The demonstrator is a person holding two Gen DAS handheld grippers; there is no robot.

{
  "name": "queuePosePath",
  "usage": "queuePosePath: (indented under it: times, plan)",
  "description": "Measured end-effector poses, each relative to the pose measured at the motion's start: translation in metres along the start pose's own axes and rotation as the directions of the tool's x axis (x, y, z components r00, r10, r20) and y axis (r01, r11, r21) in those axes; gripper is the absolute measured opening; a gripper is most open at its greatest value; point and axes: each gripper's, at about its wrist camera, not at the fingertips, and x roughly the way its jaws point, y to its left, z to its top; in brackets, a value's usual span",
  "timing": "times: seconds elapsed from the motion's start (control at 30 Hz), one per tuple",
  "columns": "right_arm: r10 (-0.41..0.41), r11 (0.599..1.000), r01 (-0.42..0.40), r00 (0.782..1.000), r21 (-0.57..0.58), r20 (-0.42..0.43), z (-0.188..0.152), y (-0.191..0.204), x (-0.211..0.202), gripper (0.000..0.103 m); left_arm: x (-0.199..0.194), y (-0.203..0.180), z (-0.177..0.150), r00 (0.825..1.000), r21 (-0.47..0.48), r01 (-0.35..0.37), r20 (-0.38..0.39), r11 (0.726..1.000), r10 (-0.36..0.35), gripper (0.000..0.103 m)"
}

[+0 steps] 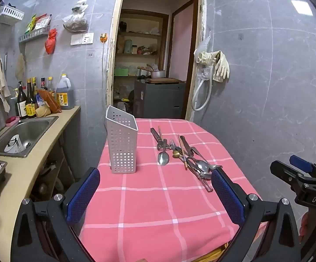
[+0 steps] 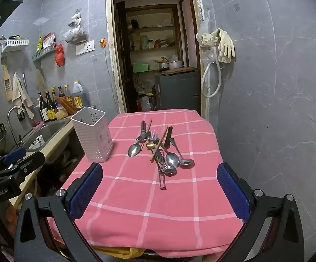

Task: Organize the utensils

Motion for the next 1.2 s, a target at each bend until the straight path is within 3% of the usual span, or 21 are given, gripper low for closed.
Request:
queuePosePath:
  times: [1.2]
  plan:
    - [0.007, 1.000, -0.007, 1.000, -0.005, -0.009, 0.000, 0.005, 0.004, 0.102, 0.003, 0.003, -0.008, 1.000, -0.014, 0.002, 0.003, 1.000, -0.002, 0.102]
